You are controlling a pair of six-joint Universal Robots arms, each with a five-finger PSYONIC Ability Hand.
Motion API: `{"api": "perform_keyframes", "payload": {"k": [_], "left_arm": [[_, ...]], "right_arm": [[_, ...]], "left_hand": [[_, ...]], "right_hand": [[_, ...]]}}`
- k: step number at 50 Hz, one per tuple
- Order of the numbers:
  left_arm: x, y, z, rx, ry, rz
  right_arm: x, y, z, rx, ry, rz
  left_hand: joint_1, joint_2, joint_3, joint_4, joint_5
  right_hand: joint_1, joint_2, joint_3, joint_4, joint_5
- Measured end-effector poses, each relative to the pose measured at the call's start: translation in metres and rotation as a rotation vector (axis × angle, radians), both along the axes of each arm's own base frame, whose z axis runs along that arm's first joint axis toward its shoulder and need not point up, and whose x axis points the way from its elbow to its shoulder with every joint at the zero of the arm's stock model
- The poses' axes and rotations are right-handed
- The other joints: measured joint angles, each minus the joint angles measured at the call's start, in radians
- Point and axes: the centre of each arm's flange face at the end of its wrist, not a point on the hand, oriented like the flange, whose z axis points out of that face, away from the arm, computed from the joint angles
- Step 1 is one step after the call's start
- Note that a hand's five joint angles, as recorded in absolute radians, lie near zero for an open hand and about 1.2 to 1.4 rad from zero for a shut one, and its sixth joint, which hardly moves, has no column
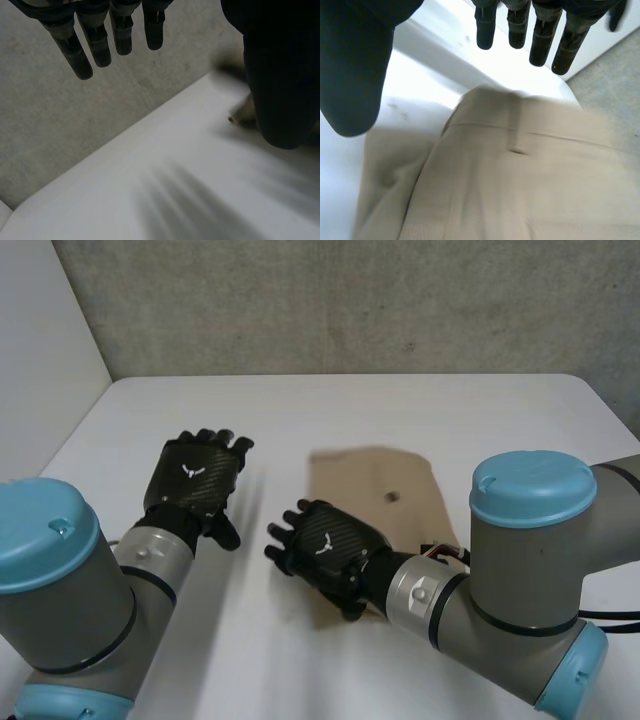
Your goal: Fold the shorts.
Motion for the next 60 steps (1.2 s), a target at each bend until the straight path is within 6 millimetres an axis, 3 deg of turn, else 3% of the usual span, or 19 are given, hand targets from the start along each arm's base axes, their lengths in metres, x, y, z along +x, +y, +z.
{"api": "perform_keyframes", "payload": {"k": [4, 12, 18, 22, 29, 39, 47, 50, 54, 57, 60], "left_arm": [[-0.003, -0.005, 0.008, -0.026, 0.016, 0.0], [-0.019, -0.016, 0.028, -0.084, 0.074, -0.022], [-0.058, -0.017, 0.027, -0.077, 0.135, -0.104], [-0.087, -0.019, 0.014, -0.048, 0.142, -0.157], [-0.109, -0.028, -0.025, 0.044, 0.083, -0.175], [-0.098, -0.014, -0.085, 0.264, -0.061, -0.159], [-0.091, 0.004, -0.097, 0.337, -0.1, -0.163], [-0.091, 0.007, -0.088, 0.322, -0.093, -0.157], [-0.09, 0.004, -0.059, 0.26, -0.048, -0.139], [-0.087, 0.003, -0.033, 0.211, -0.009, -0.124], [-0.074, 0.0, 0.012, 0.128, 0.061, -0.088]], "right_arm": [[-0.002, -0.002, 0.007, 0.023, -0.031, -0.013], [-0.034, -0.057, 0.044, 0.175, -0.251, -0.311], [-0.059, -0.087, 0.055, 0.3, -0.393, -0.515], [-0.067, -0.099, 0.046, 0.326, -0.395, -0.61], [-0.069, -0.11, 0.016, 0.374, -0.3, -0.692], [-0.076, -0.117, -0.031, 0.426, -0.11, -0.726], [-0.089, -0.123, -0.039, 0.371, -0.033, -0.74], [-0.089, -0.123, -0.027, 0.335, -0.053, -0.734], [-0.087, -0.123, -0.003, 0.281, -0.125, -0.729], [-0.087, -0.125, 0.018, 0.238, -0.2, -0.735], [-0.091, -0.125, 0.055, 0.171, -0.336, -0.762]], "left_hand": [[0.0, 0.0, 0.0, 0.0, 0.0], [0.0, 0.0, 0.0, 0.0, 0.0], [0.0, 0.0, 0.0, 0.0, 0.0], [0.0, 0.0, 0.0, 0.0, 0.0], [0.0, 0.0, 0.0, 0.0, 0.0], [0.0, 0.0, 0.0, 0.0, 0.0], [-0.02, -0.01, 0.0, 0.0, 0.0], [-0.026, -0.015, 0.0, 0.0, 0.0], [-0.027, -0.015, 0.0, 0.0, 0.0], [-0.027, -0.015, 0.0, 0.0, 0.0], [-0.027, -0.015, 0.0, 0.0, 0.0]], "right_hand": [[-0.003, -0.016, -0.024, -0.012, -0.007], [-0.003, -0.016, -0.024, -0.012, -0.007], [-0.003, -0.016, -0.024, -0.012, -0.007], [-0.003, -0.016, -0.024, -0.012, -0.007], [-0.003, -0.016, -0.024, -0.012, -0.007], [-0.016, -0.016, -0.033, -0.012, -0.007], [-0.043, -0.025, -0.047, -0.012, -0.01], [-0.044, -0.025, -0.047, -0.012, -0.01], [-0.044, -0.025, -0.047, -0.012, -0.012], [-0.044, -0.025, -0.047, -0.012, -0.012], [-0.044, -0.025, -0.047, -0.012, -0.012]]}}
